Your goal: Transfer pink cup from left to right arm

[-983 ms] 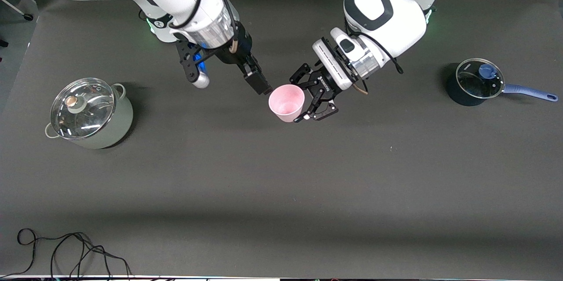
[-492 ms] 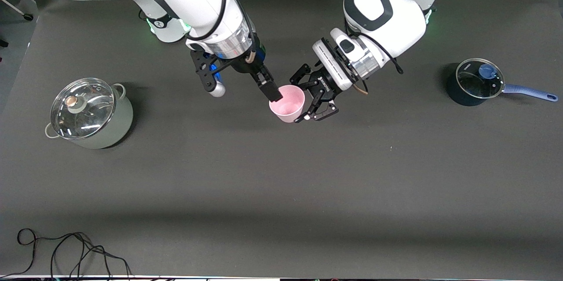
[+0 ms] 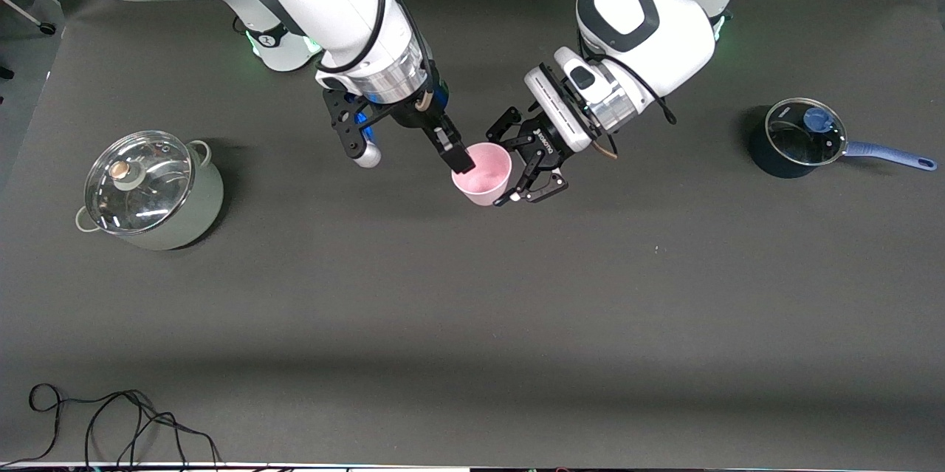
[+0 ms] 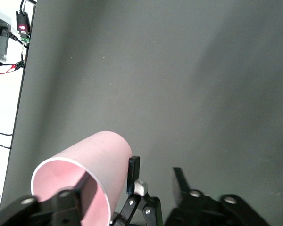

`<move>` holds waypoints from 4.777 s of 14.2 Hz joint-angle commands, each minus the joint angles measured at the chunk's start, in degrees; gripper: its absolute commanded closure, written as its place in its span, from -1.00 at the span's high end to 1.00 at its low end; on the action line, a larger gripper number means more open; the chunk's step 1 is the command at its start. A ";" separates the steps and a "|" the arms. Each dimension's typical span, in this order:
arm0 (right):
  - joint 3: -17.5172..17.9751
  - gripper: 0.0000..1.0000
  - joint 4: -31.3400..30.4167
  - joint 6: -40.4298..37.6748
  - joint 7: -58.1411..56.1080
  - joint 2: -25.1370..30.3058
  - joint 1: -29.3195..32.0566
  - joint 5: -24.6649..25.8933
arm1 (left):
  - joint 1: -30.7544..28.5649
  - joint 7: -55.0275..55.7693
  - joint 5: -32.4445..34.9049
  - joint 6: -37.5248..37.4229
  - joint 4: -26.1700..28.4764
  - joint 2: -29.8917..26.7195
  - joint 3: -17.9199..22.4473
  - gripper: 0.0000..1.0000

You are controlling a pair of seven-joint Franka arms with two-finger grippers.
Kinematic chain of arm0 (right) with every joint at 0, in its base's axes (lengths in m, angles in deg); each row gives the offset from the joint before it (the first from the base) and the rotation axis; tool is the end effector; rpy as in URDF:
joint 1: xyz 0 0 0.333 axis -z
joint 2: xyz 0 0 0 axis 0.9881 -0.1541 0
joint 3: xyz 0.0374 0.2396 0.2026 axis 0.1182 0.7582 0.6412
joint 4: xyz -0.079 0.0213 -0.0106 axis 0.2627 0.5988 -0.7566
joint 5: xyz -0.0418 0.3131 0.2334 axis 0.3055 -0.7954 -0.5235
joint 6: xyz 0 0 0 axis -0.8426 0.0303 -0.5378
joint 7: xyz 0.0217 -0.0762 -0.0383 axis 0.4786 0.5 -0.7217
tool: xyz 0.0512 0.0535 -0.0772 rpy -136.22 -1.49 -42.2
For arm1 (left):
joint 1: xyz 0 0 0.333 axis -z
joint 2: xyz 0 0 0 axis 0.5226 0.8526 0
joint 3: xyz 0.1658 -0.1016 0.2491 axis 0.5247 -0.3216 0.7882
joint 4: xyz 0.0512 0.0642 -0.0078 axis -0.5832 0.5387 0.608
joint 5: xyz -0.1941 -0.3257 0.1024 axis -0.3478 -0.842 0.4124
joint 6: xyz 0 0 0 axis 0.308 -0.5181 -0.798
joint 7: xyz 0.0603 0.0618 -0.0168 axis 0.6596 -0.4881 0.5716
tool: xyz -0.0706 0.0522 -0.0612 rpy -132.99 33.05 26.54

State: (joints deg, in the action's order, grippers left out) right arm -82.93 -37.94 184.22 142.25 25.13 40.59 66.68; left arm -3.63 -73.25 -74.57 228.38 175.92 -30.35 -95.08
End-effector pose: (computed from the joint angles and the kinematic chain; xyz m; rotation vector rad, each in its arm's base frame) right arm 0.5357 0.4505 0.5950 -2.4304 1.5109 0.1329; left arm 0.4950 -0.3650 0.4655 1.9637 -1.0998 1.2217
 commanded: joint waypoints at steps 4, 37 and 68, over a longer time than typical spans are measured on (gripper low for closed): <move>-0.78 -1.00 2.61 0.56 -3.51 -1.29 -0.33 1.02 | 0.77 0.44 -1.16 1.22 -0.56 0.01 0.17 -0.30; -15.62 -1.00 -13.27 -14.48 -85.41 7.59 23.93 0.41 | -37.81 58.94 59.88 -72.41 -9.16 0.19 0.87 0.98; -16.34 -0.46 -49.51 33.87 -91.05 2.49 19.45 -0.29 | -20.15 100.90 93.76 -73.14 -19.46 -3.68 17.30 0.99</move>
State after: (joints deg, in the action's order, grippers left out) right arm -98.86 -86.85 217.65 53.54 26.35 60.28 66.99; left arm -26.10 27.47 19.94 154.11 155.05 -32.60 -80.29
